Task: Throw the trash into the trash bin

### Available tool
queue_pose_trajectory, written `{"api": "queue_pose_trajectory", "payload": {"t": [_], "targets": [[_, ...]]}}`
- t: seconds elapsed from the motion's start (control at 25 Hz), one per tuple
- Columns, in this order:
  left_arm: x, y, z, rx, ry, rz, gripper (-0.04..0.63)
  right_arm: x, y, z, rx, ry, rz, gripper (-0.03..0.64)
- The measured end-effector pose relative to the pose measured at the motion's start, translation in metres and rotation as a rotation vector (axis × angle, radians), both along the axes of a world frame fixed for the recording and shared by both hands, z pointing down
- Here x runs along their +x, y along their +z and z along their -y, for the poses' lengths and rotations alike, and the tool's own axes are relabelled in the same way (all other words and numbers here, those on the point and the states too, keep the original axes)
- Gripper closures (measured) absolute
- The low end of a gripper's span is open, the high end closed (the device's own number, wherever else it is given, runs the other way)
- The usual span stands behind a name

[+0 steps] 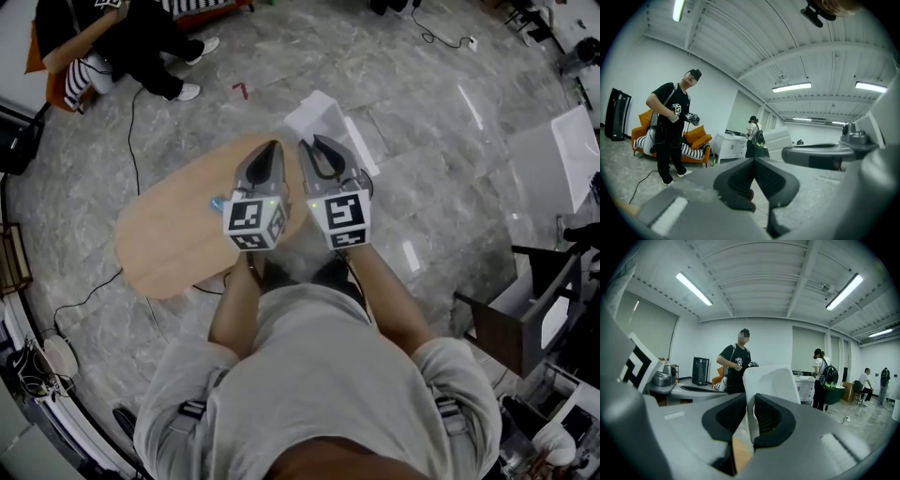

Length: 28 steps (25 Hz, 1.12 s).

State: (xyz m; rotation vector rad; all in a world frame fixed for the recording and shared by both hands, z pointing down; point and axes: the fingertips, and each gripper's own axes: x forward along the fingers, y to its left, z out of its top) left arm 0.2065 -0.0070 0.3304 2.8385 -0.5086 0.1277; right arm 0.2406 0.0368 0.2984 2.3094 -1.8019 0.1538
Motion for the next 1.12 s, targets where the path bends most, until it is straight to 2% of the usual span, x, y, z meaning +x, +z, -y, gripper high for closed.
{"api": "queue_pose_trajectory", "payload": {"t": [0.24, 0.48, 0.88, 1.12], "targets": [[0.081, -0.006, -0.081, 0.011, -0.003, -0.011, 0.577, 0.085, -0.001, -0.087, 0.012, 0.014, -0.017, 0.554], [0.126, 0.000, -0.140, 0.012, 0.012, 0.027, 0.577, 0.139, 0.005, -0.144, 0.011, 0.030, -0.040, 0.554], [0.142, 0.014, -0.125, 0.002, 0.006, 0.071, 0.577, 0.153, 0.025, -0.129, 0.025, 0.032, 0.044, 0.554], [0.143, 0.013, -0.094, -0.003, 0.009, 0.044, 0.577, 0.156, 0.025, -0.100, -0.020, 0.036, -0.019, 0.554]]}}
